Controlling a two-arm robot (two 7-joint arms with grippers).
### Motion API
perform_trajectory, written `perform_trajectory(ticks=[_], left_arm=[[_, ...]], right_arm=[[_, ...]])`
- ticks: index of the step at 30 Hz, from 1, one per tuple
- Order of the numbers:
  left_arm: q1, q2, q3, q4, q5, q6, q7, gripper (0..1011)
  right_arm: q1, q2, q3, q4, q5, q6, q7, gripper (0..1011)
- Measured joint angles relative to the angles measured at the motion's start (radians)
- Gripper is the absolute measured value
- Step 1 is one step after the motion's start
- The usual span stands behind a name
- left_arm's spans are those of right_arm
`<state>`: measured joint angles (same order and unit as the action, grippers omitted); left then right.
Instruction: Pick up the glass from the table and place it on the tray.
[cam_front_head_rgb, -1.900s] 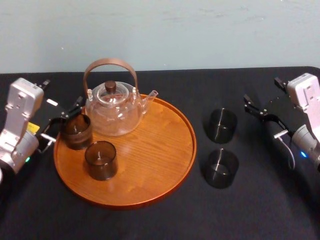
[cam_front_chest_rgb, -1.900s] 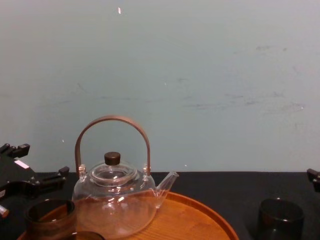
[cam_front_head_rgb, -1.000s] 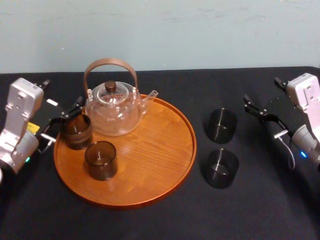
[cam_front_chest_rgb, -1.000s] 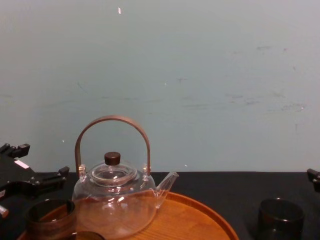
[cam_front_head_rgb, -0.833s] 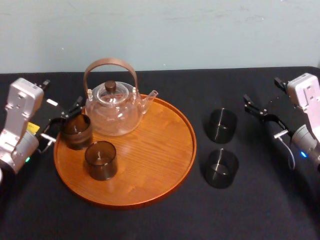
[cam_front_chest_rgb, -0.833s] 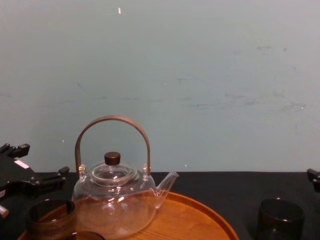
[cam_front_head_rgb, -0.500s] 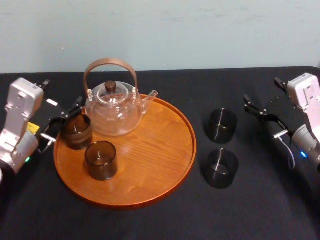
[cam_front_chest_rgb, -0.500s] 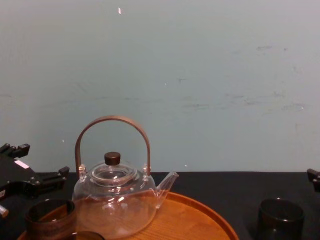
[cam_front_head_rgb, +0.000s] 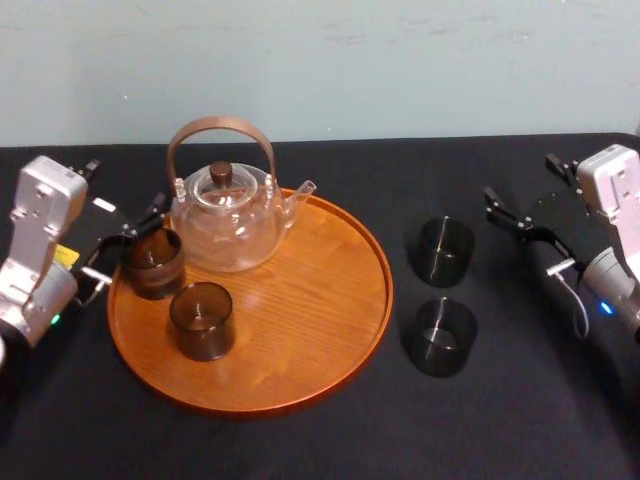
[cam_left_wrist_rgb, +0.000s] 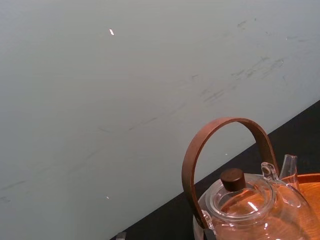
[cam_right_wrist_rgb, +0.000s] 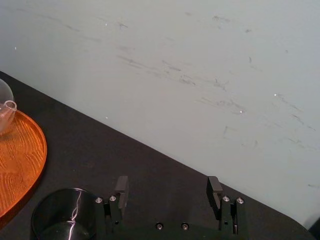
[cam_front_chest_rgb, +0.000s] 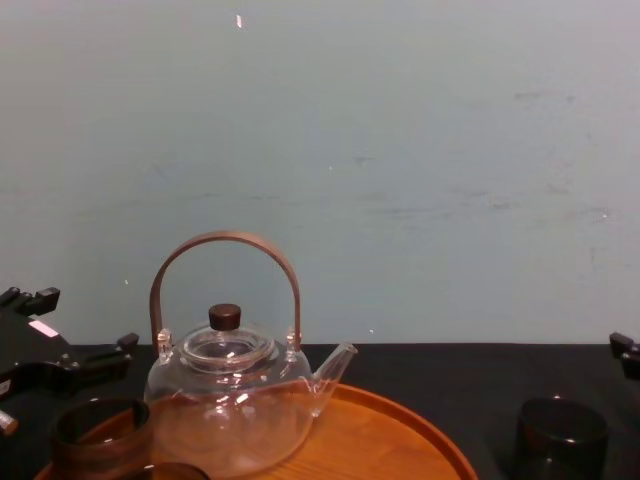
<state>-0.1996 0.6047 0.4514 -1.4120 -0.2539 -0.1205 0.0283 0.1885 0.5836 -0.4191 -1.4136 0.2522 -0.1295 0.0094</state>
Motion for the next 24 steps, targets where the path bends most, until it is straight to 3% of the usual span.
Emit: perform_trajectory(ticks=[4,10,24], left_arm=[[0.0,0.0,0.0,0.0,0.0,0.0,0.0,1001],[0.0,0.0,0.0,0.0,0.0,0.0,0.0,1001],[0.0,0.0,0.0,0.0,0.0,0.0,0.0,1001]], right_arm=[[-0.007,-0.005,0.013,-0.011,0.006,0.004,0.012,1002],[-0.034,-0.005,0.046,-0.051,0.056,0.034,0.047,1002],[-0.147,0.032,0.122,-0.194,0.162,0.103,0.143,1002]])
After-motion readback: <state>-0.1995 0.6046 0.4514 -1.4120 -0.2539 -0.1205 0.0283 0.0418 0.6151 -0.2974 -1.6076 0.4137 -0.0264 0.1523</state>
